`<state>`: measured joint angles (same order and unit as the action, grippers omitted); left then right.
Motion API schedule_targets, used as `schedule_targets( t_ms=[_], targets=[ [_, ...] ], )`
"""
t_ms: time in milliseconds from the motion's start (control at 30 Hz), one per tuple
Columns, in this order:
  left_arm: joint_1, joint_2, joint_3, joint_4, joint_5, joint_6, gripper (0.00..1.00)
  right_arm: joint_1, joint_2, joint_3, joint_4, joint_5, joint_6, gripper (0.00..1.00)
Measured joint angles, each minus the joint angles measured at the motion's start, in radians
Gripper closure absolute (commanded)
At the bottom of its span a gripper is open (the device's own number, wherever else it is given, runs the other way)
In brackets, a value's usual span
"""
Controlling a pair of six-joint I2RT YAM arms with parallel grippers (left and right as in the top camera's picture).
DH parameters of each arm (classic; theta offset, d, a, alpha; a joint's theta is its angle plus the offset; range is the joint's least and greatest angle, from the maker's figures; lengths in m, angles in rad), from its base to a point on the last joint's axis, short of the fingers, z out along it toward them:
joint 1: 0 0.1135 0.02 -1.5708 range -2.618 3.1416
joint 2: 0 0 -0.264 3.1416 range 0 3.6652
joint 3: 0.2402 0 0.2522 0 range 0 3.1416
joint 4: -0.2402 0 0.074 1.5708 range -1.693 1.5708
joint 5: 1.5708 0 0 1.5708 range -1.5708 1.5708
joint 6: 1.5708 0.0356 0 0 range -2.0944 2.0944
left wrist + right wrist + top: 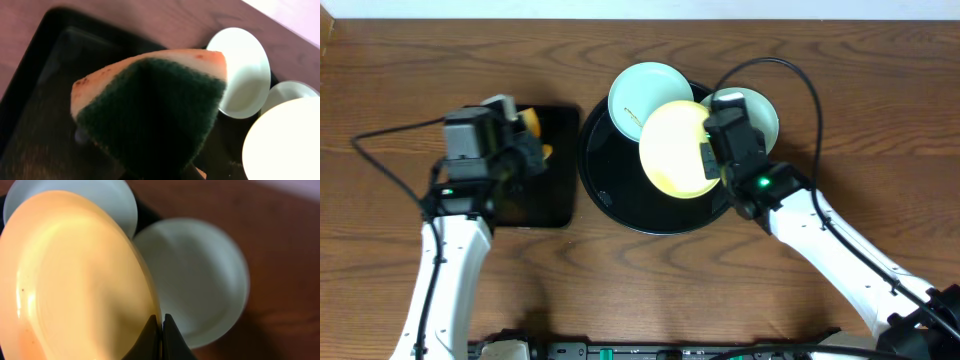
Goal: Clean dirty plates on tray and stack at the side
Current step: 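Move the sponge back over the black tray with the left gripper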
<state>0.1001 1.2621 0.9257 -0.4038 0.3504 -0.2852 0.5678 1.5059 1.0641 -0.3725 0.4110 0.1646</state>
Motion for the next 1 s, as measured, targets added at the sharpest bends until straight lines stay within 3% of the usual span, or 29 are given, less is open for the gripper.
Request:
schedule_targets(
  t_ms=[267, 500, 667, 1000],
  targets=[
    [0.174, 0.052, 0.000, -0.113, 0.196, -0.034, 0.92, 0.233, 0.000, 0.042, 0.189, 0.411, -0.341, 0.99],
    [0.202, 0.115, -0.001, -0.158, 0.250, -0.033, 0.92, 0.386, 0.008, 0.047, 0.351, 0.694, -0.643, 0.98],
    [0.202, 0.146, -0.001, -0.158, 0.276, -0.033, 0.92, 0.412, 0.053, 0.047, 0.359, 0.764, -0.743, 0.99],
    [0.202, 0.151, -0.001, -0.154, 0.280, -0.027, 0.92, 0.412, 0.109, 0.047, 0.456, 0.837, -0.809, 0.99]
  ],
)
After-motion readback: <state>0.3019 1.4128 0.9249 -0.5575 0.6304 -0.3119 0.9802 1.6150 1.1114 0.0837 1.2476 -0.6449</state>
